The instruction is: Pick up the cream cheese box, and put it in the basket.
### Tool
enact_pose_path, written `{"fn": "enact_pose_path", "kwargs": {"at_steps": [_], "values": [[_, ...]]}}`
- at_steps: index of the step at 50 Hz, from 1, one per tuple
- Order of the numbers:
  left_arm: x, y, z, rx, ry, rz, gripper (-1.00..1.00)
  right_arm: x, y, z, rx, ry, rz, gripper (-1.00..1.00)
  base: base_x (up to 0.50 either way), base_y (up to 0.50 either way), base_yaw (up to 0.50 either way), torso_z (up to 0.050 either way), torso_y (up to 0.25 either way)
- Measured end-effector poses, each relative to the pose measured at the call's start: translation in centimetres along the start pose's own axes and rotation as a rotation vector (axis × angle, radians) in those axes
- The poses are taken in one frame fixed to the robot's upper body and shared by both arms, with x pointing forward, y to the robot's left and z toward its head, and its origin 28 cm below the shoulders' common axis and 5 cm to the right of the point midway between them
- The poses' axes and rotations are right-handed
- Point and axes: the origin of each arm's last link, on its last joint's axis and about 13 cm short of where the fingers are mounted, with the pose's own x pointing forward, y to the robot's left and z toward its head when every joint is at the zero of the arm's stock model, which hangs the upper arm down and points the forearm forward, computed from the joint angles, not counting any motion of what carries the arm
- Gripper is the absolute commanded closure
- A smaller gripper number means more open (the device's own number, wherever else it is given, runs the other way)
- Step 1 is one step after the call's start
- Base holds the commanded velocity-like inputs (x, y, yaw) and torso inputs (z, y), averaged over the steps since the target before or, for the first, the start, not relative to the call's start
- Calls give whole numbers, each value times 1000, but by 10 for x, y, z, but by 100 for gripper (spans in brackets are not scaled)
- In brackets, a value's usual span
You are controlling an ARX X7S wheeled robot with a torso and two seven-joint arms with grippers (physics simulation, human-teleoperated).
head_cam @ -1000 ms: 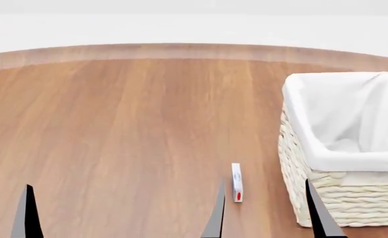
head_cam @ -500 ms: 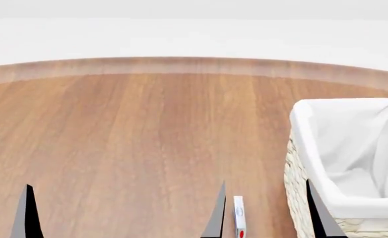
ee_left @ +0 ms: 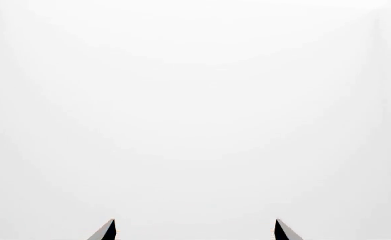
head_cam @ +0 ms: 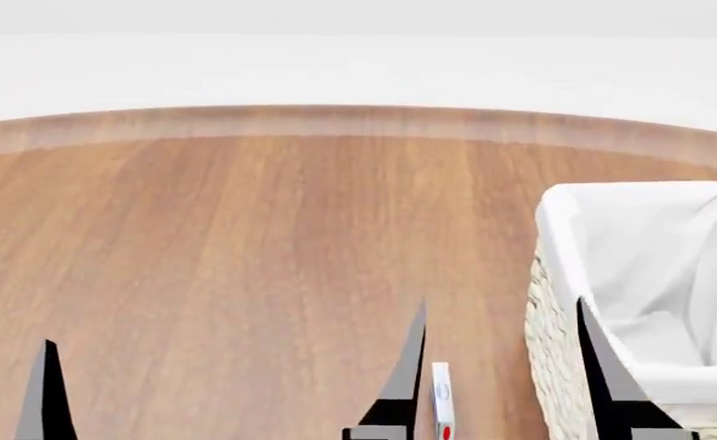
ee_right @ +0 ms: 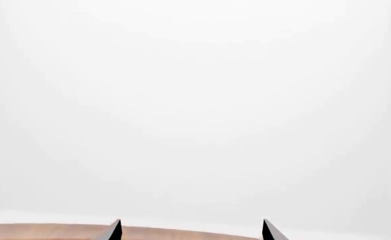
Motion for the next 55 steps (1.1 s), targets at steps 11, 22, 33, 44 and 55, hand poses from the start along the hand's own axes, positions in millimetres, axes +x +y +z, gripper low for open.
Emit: {"fn": "enact_pose_path", "kwargs": {"at_steps": [11,22,33,44,55], "values": [[0,1,1,-8,-2,3,-100,44,-3,29,-45,-67,3,-100,0,0,0,0,0],[1,3,3,-13,-5,7,-100,99,2,47,-77,-90,37,-100,0,0,0,0,0],[1,3,4,-14,-5,7,-100,160,11,35,-71,10,63,-100,0,0,0,0,0],[1,3,6,-14,-8,9,-100,197,18,-5,-43,162,78,-100,0,0,0,0,0],[2,3,7,-15,-9,10,-100,204,29,-50,-7,300,87,-100,0,0,0,0,0]]}}
